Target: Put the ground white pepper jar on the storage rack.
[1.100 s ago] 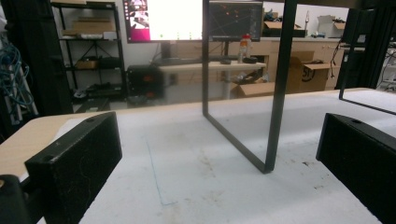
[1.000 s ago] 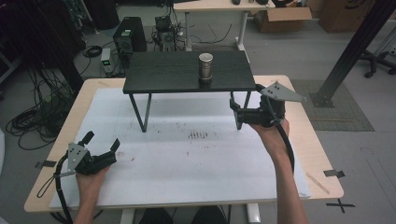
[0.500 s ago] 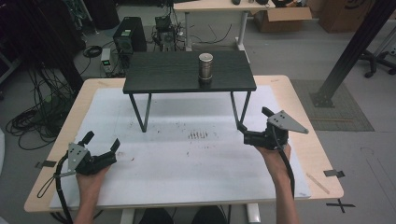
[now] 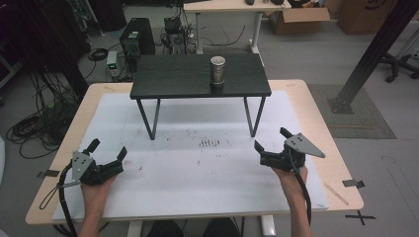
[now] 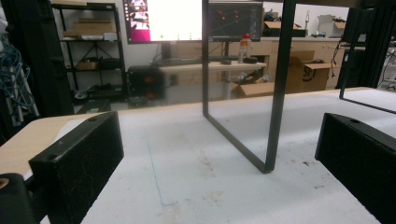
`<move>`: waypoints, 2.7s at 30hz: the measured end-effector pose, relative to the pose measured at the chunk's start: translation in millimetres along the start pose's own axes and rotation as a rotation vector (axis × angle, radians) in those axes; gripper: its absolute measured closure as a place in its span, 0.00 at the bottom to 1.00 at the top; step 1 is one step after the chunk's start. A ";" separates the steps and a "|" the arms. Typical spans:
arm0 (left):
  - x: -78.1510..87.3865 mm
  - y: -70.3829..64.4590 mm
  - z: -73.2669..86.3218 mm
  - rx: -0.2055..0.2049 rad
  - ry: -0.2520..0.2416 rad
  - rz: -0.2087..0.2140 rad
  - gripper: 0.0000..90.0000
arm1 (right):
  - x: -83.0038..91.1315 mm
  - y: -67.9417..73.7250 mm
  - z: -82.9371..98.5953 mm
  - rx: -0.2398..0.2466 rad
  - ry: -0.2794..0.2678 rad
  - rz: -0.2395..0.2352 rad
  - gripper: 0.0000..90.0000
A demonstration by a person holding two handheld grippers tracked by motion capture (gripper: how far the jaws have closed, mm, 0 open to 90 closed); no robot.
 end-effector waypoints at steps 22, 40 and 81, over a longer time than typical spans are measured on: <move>-0.2 -0.2 0.0 -0.002 0.000 0.000 0.03 | 26.7 -12.3 41.0 -0.017 -0.062 0.149 0.01; 0.0 -0.2 0.0 -0.002 -0.001 -0.001 0.03 | 35.2 -11.9 48.1 -0.055 -0.142 0.220 0.01; 1.0 3.9 -1.6 0.012 -0.023 -0.046 0.00 | 36.3 -7.2 46.8 -0.012 -0.155 0.219 0.00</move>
Point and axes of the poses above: each handheld gripper's, and its own axes: x roughly backward along the jaws, z roughly out of its underside, y roughly to its left, the point moved 9 cm from there along -x, roughly forward along the jaws, and after that the axes turned 12 degrees about x, right-handed, at the moved point
